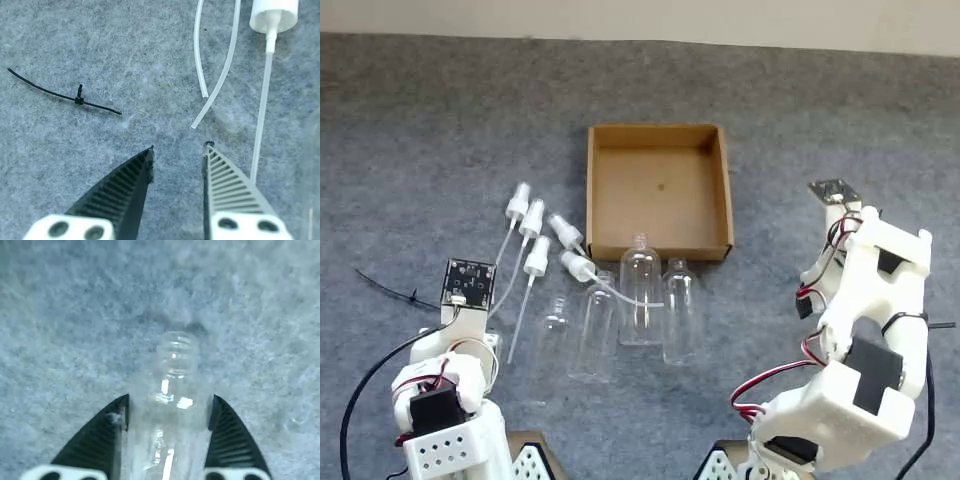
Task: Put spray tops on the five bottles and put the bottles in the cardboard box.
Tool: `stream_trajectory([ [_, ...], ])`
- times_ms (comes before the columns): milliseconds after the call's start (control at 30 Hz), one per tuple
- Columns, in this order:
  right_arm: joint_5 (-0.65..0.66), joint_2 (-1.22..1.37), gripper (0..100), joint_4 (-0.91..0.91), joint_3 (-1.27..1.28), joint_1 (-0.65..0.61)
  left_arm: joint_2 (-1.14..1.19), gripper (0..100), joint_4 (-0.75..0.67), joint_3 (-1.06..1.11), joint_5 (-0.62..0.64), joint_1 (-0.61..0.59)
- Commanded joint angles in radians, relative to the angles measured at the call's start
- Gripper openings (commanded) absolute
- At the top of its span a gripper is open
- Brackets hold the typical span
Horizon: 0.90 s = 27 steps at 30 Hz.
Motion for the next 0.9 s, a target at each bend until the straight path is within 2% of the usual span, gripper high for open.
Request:
stream_trajectory([
  [0, -0.038, -0.018, 5.4, 0.015, -0.022, 0.002, -0.008, 15, -0.025, 0.018, -0.011, -0.019],
  [133, -0.12, -0.018, 5.3, 0.021, -0.088, -0.035, -0.012, 15, -0.066, -0.019, -0.011, -0.114],
  [200, -0.155, -0.018, 5.0, 0.036, -0.108, -0.051, -0.012, 15, -0.149, -0.027, -0.008, -0.18],
  [300, -0.195, -0.039, 0.5, 0.035, -0.137, -0.07, -0.008, 15, -0.285, -0.025, -0.005, -0.196],
  [400, -0.226, -0.133, 0.5, 0.03, -0.137, -0.091, -0.002, 15, -0.302, -0.081, -0.012, -0.194],
  [467, -0.253, -0.223, 0.5, 0.028, -0.136, -0.117, -0.001, 15, -0.261, -0.142, -0.046, -0.185],
  [600, -0.273, -0.421, 0.5, 0.025, -0.047, -0.176, 0.085, 15, -0.084, -0.312, -0.117, -0.062],
  [700, -0.272, -0.55, 0.5, -0.035, 0.097, -0.243, 0.295, 15, 0.025, -0.49, -0.161, 0.019],
  [867, -0.273, -0.67, 0.5, -0.105, 0.337, -0.309, 0.791, 15, 0.153, -0.886, -0.265, 0.096],
])
